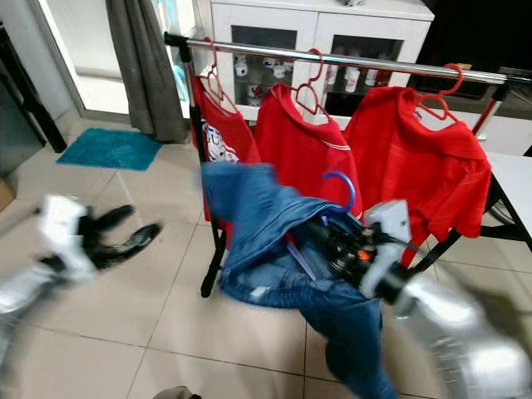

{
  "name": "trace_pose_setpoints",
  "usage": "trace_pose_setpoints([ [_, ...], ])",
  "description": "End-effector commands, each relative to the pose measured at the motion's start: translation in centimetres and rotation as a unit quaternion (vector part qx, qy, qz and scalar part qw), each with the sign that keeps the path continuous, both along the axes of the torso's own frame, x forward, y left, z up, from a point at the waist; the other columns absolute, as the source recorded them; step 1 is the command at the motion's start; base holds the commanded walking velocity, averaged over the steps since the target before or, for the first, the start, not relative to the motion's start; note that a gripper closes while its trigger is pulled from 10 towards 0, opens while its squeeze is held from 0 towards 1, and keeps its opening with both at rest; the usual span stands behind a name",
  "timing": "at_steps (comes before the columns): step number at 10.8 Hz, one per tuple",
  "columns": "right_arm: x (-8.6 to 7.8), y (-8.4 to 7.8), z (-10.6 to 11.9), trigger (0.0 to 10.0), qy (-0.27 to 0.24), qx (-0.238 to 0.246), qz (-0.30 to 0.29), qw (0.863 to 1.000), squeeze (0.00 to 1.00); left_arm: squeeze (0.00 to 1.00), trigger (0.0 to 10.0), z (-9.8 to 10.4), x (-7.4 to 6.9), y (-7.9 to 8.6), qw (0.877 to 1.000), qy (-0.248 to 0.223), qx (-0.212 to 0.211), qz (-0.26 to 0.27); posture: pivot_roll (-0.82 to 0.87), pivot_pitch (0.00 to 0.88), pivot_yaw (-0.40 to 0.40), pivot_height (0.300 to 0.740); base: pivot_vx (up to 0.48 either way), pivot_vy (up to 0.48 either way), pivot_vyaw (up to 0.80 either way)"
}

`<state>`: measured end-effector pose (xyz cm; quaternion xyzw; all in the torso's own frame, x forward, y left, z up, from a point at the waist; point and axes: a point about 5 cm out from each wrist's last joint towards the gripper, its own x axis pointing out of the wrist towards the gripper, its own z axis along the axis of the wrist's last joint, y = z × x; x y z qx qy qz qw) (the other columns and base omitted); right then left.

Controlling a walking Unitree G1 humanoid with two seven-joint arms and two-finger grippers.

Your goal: Hang hanger

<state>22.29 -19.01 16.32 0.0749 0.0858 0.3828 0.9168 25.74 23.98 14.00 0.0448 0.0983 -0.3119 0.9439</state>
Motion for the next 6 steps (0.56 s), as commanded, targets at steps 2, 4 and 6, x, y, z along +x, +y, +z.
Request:
trace_pose_setpoints([
  [2, -0.2, 0.2, 2.2, 10.0, -0.032, -0.001, 0.077, 0.996, 0.0, 1.0, 10.0, 2.1, 0.6, 1.9, 0.996, -0.011, 0.06, -0.07, 0.02, 0.0, 0.007, 0.723, 0.0, 0.0, 0.0],
  [4, -0.3, -0.1, 3.6, 10.0, -0.044, -0.017, 0.141, 0.989, 0.0, 1.0, 10.0, 3.9, 0.9, 3.9, 0.982, 0.013, 0.103, -0.158, 0.02, 0.0, 0.011, 0.723, 0.0, 0.0, 0.0],
  [6, -0.6, 0.1, 4.4, 10.0, -0.05, -0.016, 0.193, 0.98, 0.0, 1.0, 10.0, 4.7, 1.0, 3.8, 0.96, 0.02, 0.14, -0.243, 0.03, 0.0, 0.016, 0.723, 0.0, 0.0, 0.0],
])
